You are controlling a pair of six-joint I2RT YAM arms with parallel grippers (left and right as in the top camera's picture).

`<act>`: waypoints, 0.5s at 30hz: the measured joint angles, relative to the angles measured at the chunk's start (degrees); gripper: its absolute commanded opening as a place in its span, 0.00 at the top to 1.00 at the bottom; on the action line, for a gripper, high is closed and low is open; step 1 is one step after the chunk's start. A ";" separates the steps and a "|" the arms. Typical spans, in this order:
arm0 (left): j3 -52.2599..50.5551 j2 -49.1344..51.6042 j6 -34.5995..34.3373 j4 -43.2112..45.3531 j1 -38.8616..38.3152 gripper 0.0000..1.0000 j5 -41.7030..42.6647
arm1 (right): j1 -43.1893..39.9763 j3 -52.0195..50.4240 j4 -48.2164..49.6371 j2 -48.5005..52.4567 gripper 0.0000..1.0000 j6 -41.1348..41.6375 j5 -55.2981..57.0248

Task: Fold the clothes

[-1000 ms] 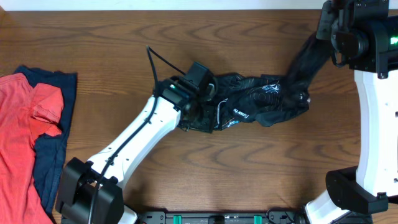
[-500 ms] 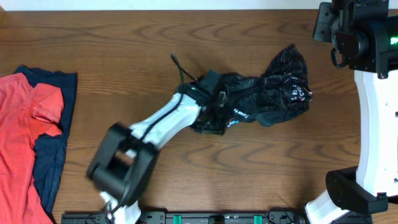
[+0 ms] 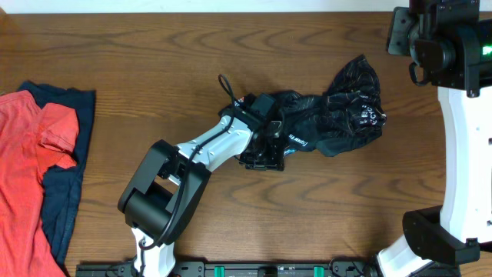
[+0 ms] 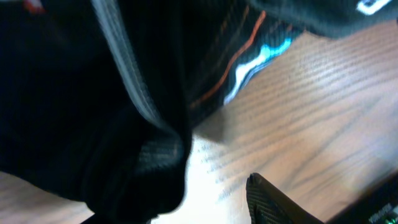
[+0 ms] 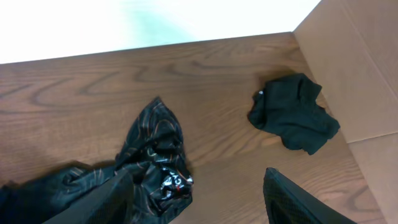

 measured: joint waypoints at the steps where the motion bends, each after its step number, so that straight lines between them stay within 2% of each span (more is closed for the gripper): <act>1: 0.00 0.00 -0.15 0.44 0.20 0.50 -0.35 | 0.00 0.00 -0.07 0.00 0.36 0.00 -0.28; 6: 0.00 0.00 -0.33 1.31 2.38 0.51 -1.07 | 0.00 0.00 -0.57 0.00 0.35 0.00 -0.94; 9: 0.00 0.00 -0.63 1.55 4.72 0.78 -2.32 | 0.00 0.00 -0.90 0.00 0.36 0.00 -1.92; 11: 0.00 0.00 -0.94 1.57 6.80 0.91 -3.28 | 0.00 0.00 -1.14 0.00 0.37 0.00 -2.82; 15: 0.00 0.00 -0.74 1.66 9.70 0.89 -4.44 | 0.00 0.00 -1.27 0.00 0.37 0.00 -4.24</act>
